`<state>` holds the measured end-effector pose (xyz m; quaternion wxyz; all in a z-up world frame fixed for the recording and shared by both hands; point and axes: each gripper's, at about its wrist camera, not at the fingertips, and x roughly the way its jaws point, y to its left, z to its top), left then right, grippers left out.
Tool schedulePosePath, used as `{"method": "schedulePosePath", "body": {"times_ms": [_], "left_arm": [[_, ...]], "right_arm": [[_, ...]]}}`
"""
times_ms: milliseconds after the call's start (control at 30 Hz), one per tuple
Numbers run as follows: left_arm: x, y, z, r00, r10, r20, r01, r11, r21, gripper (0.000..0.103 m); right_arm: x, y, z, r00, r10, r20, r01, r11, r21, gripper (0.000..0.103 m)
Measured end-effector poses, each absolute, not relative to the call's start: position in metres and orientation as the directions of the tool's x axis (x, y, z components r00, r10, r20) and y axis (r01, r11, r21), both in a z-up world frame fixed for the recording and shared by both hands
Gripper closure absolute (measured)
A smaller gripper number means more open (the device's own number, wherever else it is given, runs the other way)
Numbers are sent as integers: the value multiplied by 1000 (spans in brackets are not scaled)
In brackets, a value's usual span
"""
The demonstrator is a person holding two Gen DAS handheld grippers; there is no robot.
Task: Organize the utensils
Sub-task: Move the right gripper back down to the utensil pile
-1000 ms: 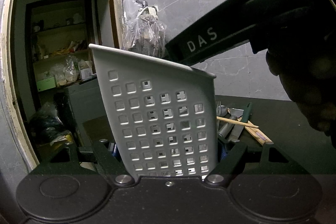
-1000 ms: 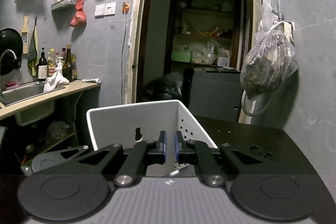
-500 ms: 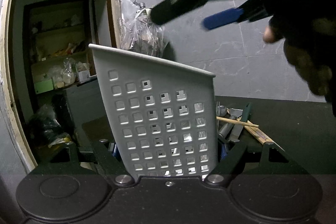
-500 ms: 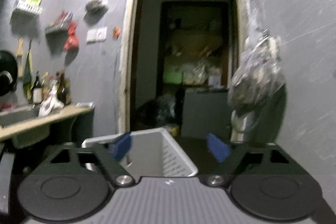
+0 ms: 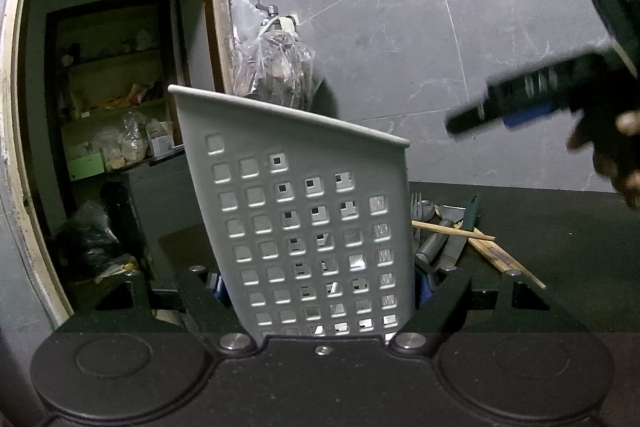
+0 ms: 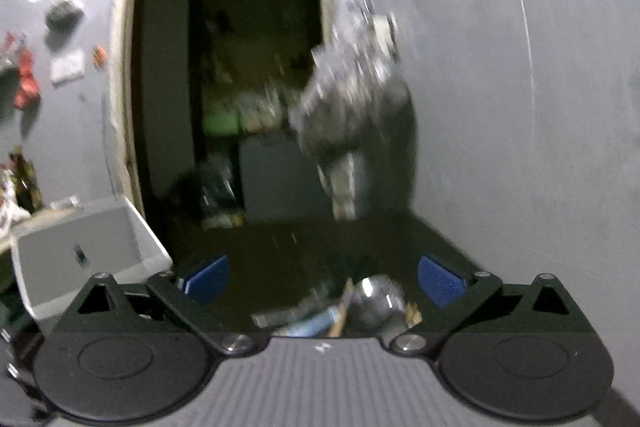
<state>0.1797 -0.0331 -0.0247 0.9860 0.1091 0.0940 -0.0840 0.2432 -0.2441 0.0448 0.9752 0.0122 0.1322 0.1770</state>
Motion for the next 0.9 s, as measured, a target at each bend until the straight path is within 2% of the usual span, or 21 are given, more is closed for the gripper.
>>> {"method": "schedulePosePath", "body": {"times_ms": [200,300,900], "left_arm": [[179,-35,-24,969,-139,-204,179,964,197,23],[177,-34,-24,969,-138,-205,178,965,194,23],[177,-34,-24,969,-137,-205,177,965,193,23]], "right_arm": [[265,-235,9,859,263,-439,-284,959,19,0],[268,-226,-2,848,219,-483,-265,964,-28,0],[275,-219,-22,810,188,-555,-265,962,-60,0]]}}
